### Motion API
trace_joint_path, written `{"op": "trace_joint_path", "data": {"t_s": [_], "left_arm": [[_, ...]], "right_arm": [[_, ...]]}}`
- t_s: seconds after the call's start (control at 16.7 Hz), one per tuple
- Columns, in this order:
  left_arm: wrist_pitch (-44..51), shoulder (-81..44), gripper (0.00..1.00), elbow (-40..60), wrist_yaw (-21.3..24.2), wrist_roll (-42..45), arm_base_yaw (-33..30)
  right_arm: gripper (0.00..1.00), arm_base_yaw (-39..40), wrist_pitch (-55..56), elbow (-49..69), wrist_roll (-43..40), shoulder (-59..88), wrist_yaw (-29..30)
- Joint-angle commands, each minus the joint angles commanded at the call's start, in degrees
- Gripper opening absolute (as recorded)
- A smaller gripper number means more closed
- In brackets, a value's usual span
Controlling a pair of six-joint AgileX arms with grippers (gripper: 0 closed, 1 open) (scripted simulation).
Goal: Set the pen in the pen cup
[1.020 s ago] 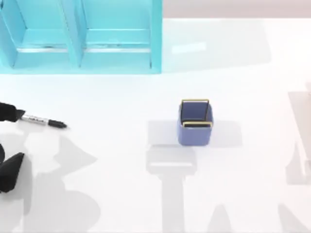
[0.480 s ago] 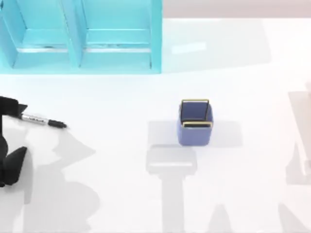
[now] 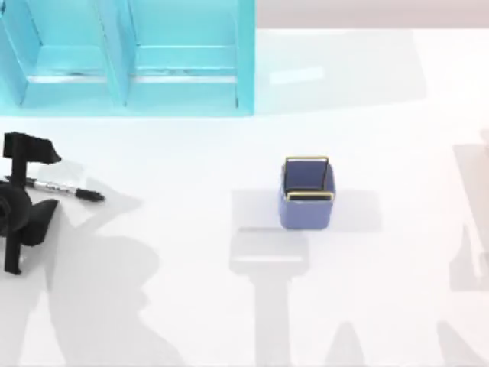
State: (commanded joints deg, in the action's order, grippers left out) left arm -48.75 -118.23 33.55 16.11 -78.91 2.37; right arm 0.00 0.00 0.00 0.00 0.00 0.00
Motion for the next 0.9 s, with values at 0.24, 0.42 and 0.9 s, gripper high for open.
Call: {"op": "trace_joint_path", "data": {"t_s": [0.24, 0.42, 0.9], "left_arm": [[-0.76, -1.45, 1.00, 0.97, -0.36, -0.33, -0.48], [-0.76, -1.45, 0.85, 0.97, -0.36, -0.33, -0.48], [-0.76, -1.45, 0.25, 0.97, -0.36, -0.33, -0.48]], "right_arm": [[1.00, 0.00, 0.00, 0.00, 0.00, 0.00, 0.00], [1.00, 0.00, 0.00, 0.00, 0.00, 0.00, 0.00], [1.00, 0.00, 0.00, 0.00, 0.00, 0.00, 0.00]]}}
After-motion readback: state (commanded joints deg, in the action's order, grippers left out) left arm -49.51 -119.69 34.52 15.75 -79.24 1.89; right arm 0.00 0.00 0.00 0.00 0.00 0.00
